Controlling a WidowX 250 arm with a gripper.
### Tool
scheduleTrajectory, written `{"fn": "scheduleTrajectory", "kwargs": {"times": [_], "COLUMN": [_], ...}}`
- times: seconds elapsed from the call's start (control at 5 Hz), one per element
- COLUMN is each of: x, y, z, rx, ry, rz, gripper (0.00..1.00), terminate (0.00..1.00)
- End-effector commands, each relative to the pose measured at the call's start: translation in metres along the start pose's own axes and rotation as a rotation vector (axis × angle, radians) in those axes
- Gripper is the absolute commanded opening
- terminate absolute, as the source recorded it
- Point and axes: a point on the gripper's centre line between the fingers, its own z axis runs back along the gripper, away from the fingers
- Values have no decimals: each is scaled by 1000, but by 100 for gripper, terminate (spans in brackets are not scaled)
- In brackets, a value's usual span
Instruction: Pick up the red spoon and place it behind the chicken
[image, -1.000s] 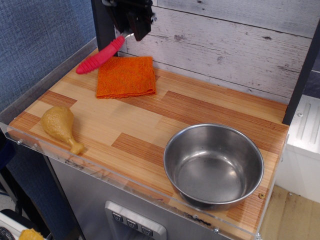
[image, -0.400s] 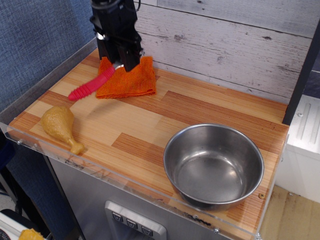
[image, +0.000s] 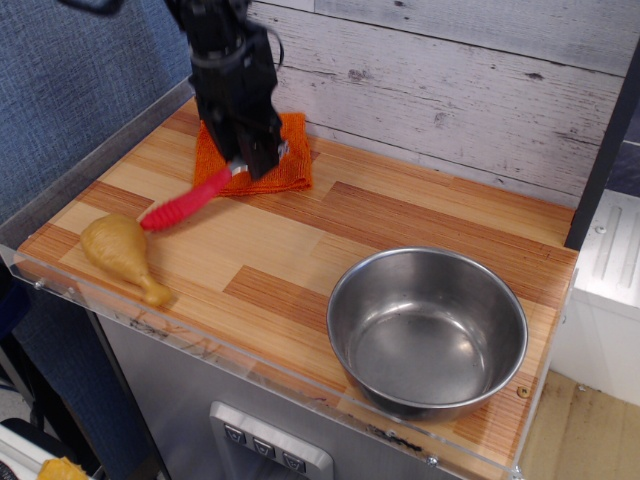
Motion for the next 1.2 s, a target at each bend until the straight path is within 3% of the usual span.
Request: {"fn": "scheduleTrajectory", "kwargs": {"times": [0.0, 0.2, 0.8, 1.0], "x": [-5, -5, -3, 3], "y": [5, 4, 1, 2], "z": [8, 10, 19, 32], "rx": [40, 46, 36, 21], "ry": [-21, -15, -19, -40], "rz": [-7, 5, 10, -5], "gripper": [0, 100, 100, 100], "terminate": [0, 0, 0, 0]}}
